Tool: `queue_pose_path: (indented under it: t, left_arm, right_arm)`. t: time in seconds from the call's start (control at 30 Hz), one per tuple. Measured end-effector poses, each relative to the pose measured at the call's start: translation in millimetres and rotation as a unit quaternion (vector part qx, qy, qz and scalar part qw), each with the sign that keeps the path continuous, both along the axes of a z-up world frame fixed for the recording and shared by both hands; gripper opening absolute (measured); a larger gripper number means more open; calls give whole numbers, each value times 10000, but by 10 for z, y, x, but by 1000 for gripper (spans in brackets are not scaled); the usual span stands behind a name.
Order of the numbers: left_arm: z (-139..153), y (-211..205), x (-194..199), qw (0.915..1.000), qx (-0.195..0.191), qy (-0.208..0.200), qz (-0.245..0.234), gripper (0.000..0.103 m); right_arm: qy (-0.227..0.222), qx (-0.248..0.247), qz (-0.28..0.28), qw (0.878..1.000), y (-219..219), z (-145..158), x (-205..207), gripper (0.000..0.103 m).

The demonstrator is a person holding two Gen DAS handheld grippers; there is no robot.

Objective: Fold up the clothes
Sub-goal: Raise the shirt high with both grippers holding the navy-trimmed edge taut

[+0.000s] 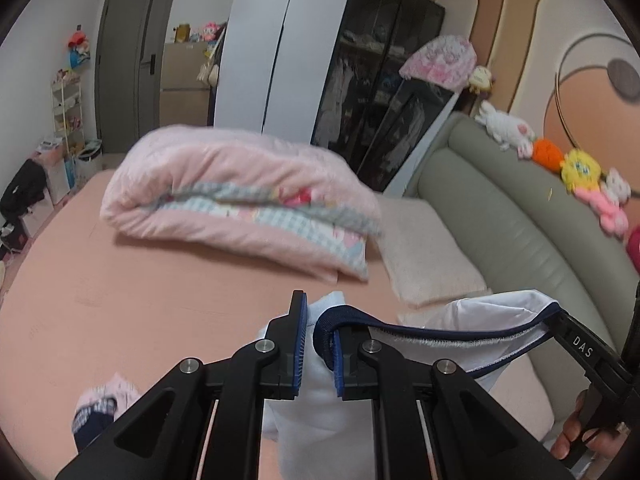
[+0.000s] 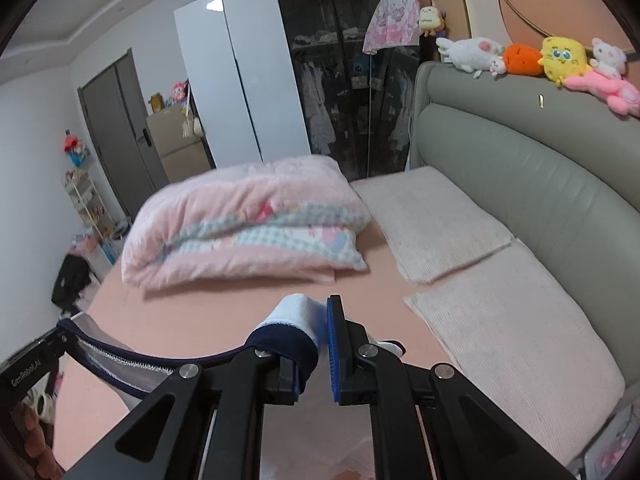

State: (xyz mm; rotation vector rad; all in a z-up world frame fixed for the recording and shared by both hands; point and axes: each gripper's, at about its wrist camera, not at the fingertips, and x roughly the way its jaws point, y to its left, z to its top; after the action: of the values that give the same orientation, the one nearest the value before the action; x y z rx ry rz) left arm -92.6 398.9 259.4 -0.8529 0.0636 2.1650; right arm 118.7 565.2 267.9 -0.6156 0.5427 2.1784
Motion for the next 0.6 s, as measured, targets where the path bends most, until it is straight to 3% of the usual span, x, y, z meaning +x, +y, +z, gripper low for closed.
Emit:
queue_pose_path:
  t: [0.17,0.3,0.5,0.6]
  left_arm:
    - [324,144,-148,9992,247,300,-14,9]
    - [350,234,-96,9971,104,752,-6,9]
    - [-254,210,126,9974,-479,479,-241,9]
    - [-546,74,345,9972,-562,326,-366,9]
  right_arm:
    - [289,227,-15,9993,301,390,-297,7]
    - [482,256,-27,9985,424,498,-374,7]
    - [72,62,164,9998,347,105,-307,7]
    - [-108,-120,268,9995,220,-240,-97,7]
